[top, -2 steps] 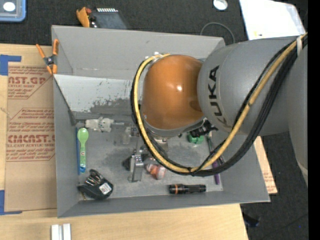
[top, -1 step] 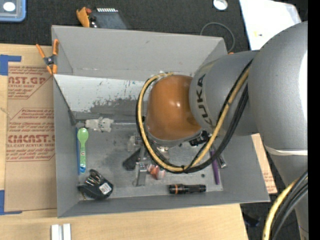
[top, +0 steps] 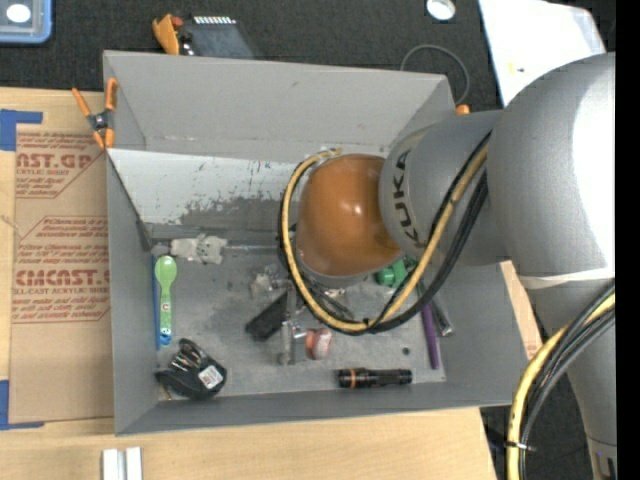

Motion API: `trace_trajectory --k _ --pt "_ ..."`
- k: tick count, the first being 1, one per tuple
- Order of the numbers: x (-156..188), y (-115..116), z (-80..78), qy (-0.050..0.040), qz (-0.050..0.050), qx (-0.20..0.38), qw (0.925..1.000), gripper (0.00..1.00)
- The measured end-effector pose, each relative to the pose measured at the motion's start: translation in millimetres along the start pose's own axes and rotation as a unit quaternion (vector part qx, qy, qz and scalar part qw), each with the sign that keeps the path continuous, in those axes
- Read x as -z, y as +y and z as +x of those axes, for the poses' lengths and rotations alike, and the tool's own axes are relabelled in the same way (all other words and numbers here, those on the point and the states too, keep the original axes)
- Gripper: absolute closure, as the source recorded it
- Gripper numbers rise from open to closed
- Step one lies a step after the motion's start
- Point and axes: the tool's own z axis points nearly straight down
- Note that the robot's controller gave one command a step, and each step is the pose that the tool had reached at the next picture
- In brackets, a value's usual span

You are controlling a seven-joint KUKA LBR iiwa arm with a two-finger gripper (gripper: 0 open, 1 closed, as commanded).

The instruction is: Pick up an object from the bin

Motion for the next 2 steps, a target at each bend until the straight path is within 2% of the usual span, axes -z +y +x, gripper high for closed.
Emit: trace_trajectory --k 1,2 --pt "-3.0 1.2 -5.2 0.0034 0.0 -0.054 0.9985 0.0" --pt "-3.9 -2.5 -4.1 0.0013 0.0 -0.025 0.9997 0.0"
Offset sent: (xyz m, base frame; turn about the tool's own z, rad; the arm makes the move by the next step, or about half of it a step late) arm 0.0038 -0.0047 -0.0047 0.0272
